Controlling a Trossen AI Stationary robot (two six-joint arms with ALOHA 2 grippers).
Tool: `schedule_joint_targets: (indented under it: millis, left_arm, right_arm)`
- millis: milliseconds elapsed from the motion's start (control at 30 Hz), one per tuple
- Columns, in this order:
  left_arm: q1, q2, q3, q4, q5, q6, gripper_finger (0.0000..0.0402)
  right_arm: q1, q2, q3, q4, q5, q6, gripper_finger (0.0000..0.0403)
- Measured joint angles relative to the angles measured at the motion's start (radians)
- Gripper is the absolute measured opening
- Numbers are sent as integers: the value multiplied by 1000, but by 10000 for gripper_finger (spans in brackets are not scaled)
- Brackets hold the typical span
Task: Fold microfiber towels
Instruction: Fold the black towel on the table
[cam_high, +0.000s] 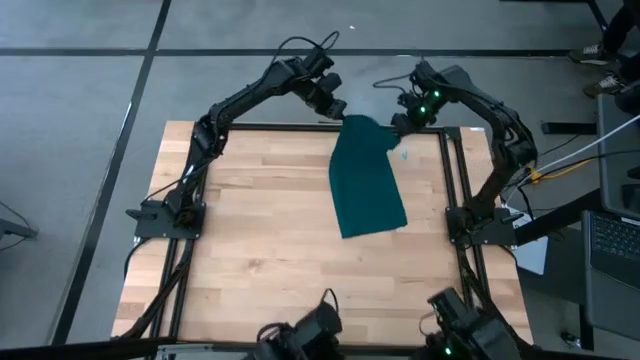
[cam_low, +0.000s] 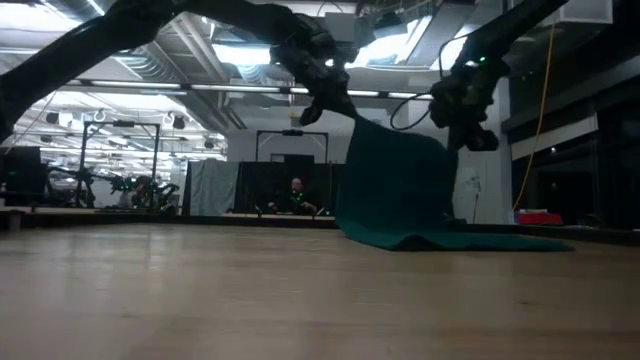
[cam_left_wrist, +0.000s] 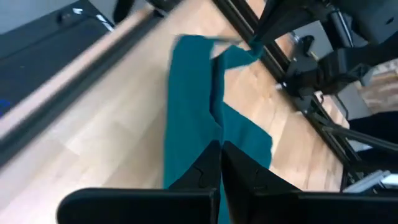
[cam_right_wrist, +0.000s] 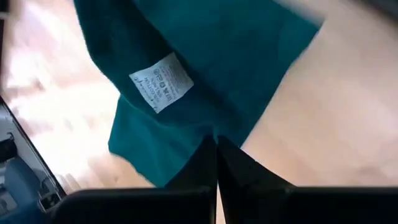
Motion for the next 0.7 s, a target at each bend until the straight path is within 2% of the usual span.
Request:
schedule_joint_targets:
  millis: [133,367,700]
  left_arm:
    - [-48,-3,0,-6,-10,-2,2]
    - [-166,-5,0,-14,-35,-10,2]
    - [-320,-5,0,-28,-103,-79,2]
  right_arm:
    - [7,-110,-116,17,-1,5,0]
    - [10,-255,-239,14,-27,18,0]
    - [74,-326,-375,24,-87,17,0]
